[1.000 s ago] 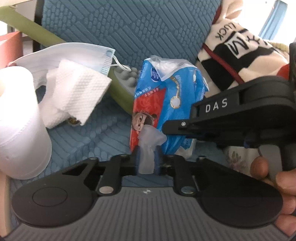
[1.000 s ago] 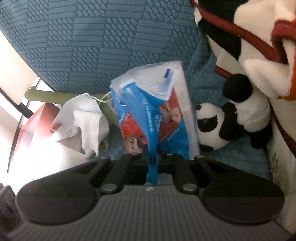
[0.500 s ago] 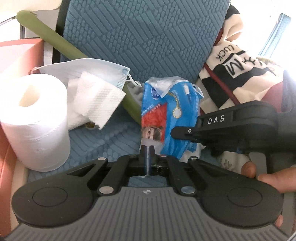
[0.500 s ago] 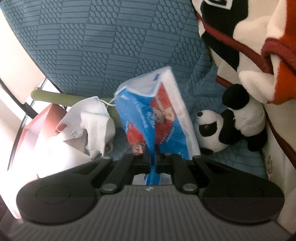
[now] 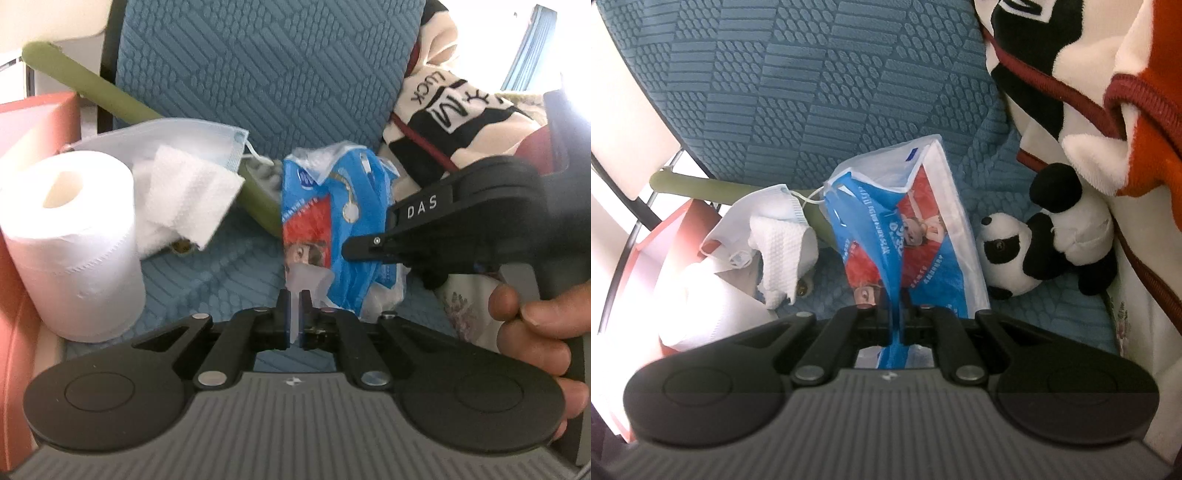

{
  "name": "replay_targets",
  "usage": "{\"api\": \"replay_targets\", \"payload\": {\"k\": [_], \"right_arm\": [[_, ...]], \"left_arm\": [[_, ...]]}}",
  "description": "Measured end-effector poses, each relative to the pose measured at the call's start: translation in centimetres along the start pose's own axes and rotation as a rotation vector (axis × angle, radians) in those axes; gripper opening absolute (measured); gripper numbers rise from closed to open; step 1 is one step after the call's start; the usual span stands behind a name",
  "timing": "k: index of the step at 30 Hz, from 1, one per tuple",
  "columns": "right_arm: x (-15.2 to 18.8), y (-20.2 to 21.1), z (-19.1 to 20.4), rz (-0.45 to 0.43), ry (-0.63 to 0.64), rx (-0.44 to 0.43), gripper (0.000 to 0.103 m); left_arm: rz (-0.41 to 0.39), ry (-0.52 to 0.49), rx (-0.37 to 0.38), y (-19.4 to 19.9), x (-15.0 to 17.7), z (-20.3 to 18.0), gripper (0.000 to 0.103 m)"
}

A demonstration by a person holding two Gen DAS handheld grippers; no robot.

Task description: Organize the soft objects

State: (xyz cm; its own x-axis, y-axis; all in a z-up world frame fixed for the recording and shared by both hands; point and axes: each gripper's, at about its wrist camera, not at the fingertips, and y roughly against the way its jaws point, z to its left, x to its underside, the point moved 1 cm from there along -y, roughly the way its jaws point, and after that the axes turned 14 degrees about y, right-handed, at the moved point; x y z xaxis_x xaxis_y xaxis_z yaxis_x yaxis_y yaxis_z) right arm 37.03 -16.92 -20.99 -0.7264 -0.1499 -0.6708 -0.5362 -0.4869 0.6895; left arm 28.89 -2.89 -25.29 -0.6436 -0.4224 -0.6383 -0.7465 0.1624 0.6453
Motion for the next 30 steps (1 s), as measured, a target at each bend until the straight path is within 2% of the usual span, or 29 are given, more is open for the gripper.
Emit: {"api": "replay_targets", "payload": {"k": [1, 3, 4, 5, 6, 18, 19, 20, 23, 26, 30], "right_arm": [[0.0, 0.0, 0.0, 0.000, -0.001, 0.001, 0.007], [0.0, 0.0, -0.1, 0.002, -0.006, 0.000, 0.007], [-0.1, -0.1, -0.1, 0.003, -0.008, 0.001, 0.007], [-0.1, -0.1, -0.1, 0.004, -0.009, 0.003, 0.007], [-0.1, -0.2, -0.1, 0.007, -0.010, 0.006, 0.007], [-0.1, -0.3, -0.1, 0.018, -0.013, -0.009, 0.007], [-0.2, -0.3, 0.0, 0.020, -0.012, -0.011, 0.007], [-0.2, -0.3, 0.1, 0.021, -0.010, -0.012, 0.007], [-0.2, -0.4, 0.2, 0.023, -0.001, -0.010, 0.007], [-0.2, -0.3, 0.1, 0.016, 0.000, -0.010, 0.007], [-0.2, -0.1, 0.2, 0.007, 0.002, -0.012, 0.007]], "left_arm": [[0.004, 0.004, 0.000, -0.2, 0.0, 0.0, 0.007], [0.006, 0.017, 0.003, -0.6, -0.2, 0.0, 0.019], [0.008, 0.021, -0.001, -0.8, -0.2, 0.0, 0.038], [0.005, 0.021, -0.005, -1.0, -0.3, 0.0, 0.050], [-0.006, 0.018, -0.004, -1.1, -0.3, 0.0, 0.052], [0.064, 0.016, 0.000, -3.9, 0.0, -0.5, 0.050], [0.067, 0.020, 0.000, -4.0, 0.0, -0.5, 0.049], [0.071, 0.024, 0.003, -4.0, 0.0, -0.6, 0.040], [0.065, 0.024, 0.004, -3.8, -0.1, -0.8, 0.027], [0.062, 0.012, 0.001, -3.3, -0.2, -1.0, 0.020], [0.061, 0.053, -0.013, -2.3, -0.4, -0.6, 0.016]]}}
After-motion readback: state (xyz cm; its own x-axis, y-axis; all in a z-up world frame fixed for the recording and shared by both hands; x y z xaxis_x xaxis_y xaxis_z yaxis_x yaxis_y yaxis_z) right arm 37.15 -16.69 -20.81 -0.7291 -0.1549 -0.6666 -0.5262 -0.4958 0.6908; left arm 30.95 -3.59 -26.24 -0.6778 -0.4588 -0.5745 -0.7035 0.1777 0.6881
